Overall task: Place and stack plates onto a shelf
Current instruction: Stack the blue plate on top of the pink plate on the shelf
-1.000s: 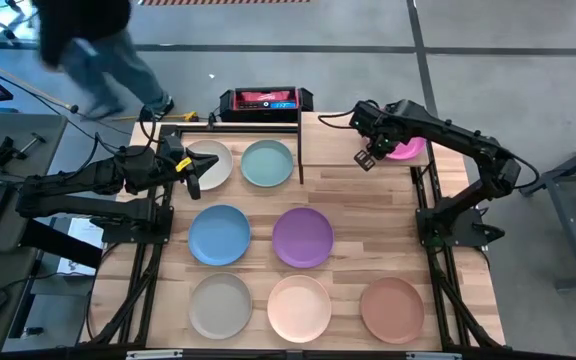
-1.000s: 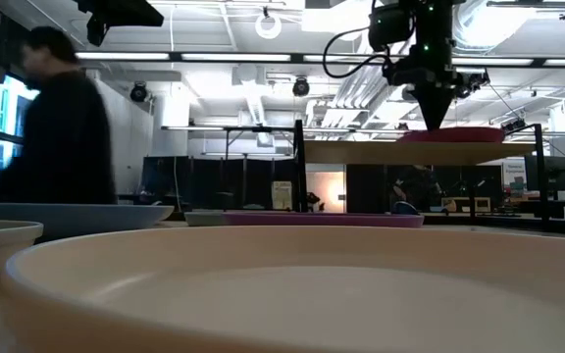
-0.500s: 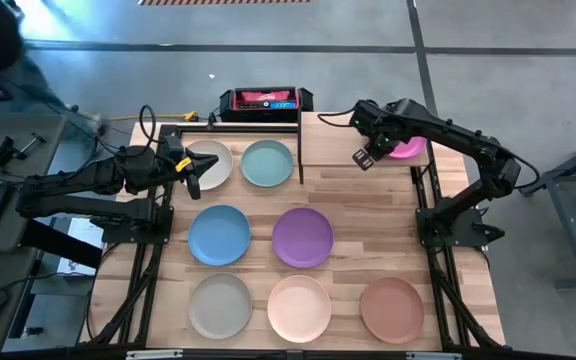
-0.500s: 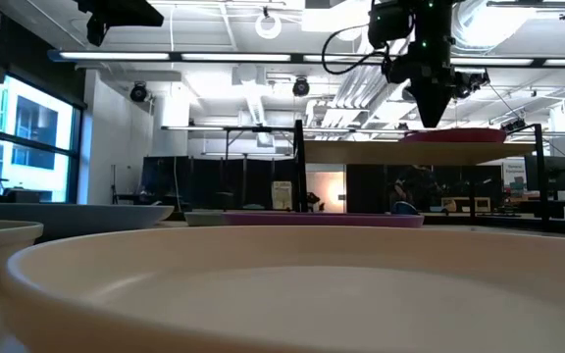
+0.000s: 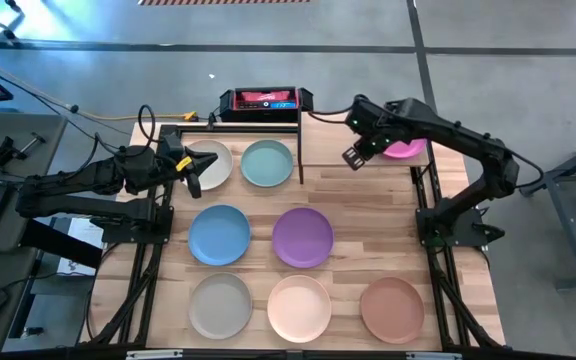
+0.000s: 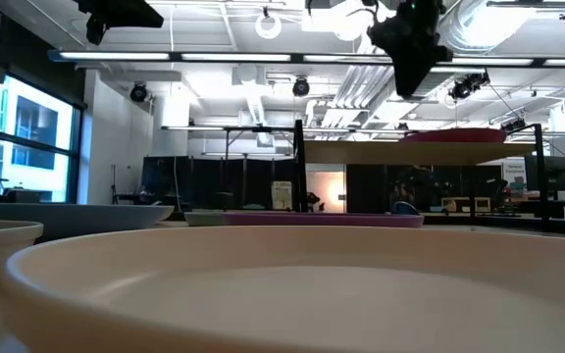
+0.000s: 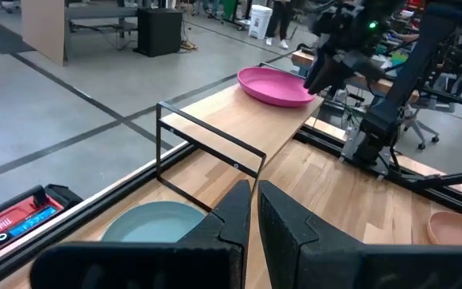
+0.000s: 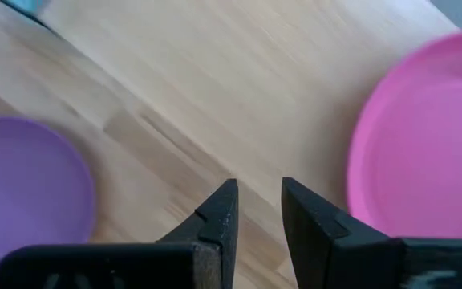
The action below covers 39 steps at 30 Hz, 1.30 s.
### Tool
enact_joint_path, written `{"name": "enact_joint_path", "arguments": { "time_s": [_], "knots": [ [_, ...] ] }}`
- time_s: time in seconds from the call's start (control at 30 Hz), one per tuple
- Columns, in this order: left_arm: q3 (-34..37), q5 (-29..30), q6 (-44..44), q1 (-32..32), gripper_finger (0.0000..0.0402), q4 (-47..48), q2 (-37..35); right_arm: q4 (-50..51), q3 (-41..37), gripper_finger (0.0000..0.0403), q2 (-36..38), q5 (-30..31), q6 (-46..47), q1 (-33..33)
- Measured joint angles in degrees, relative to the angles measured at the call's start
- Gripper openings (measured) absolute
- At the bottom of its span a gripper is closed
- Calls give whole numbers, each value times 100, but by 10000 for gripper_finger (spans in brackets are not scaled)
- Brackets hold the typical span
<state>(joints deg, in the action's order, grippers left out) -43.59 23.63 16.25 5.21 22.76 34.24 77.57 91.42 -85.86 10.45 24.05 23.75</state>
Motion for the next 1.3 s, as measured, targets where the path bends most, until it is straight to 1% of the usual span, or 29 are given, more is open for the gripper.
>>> {"name": "enact_joint_path", "arguments": {
  "time_s": [0.2, 0.4, 0.57, 0.77, 0.93, 1.1, 1.23, 1.3],
  "knots": [
    [0, -15, 41, 0, 16, 4, 0, -7, 81, 75, 0, -1, 462, -553],
    [0, -335, 158, 0, 16, 20, 44, -53, 65, 75, 0, 1, 1071, -1145],
    [0, -410, 274, -2, 16, 11, 163, -75, 65, 75, 0, 6, 1623, -1610],
    [0, -412, 281, -2, 17, 15, 296, -247, 60, 75, 0, 245, 2356, -2221],
    [0, -507, 558, 0, 17, 14, 473, -445, 58, 75, 0, 563, 2876, -2701],
    [0, -1114, 850, -5, 17, 17, 705, -697, 54, 75, 0, 852, 3013, -3087],
    [0, -1144, 1151, -4, 17, 17, 871, -993, 54, 75, 0, 975, 3006, -3279],
    [0, -1271, 1258, 0, 17, 3, 958, -1084, 54, 75, 0, 1060, 3008, -3344]
  ]
}}
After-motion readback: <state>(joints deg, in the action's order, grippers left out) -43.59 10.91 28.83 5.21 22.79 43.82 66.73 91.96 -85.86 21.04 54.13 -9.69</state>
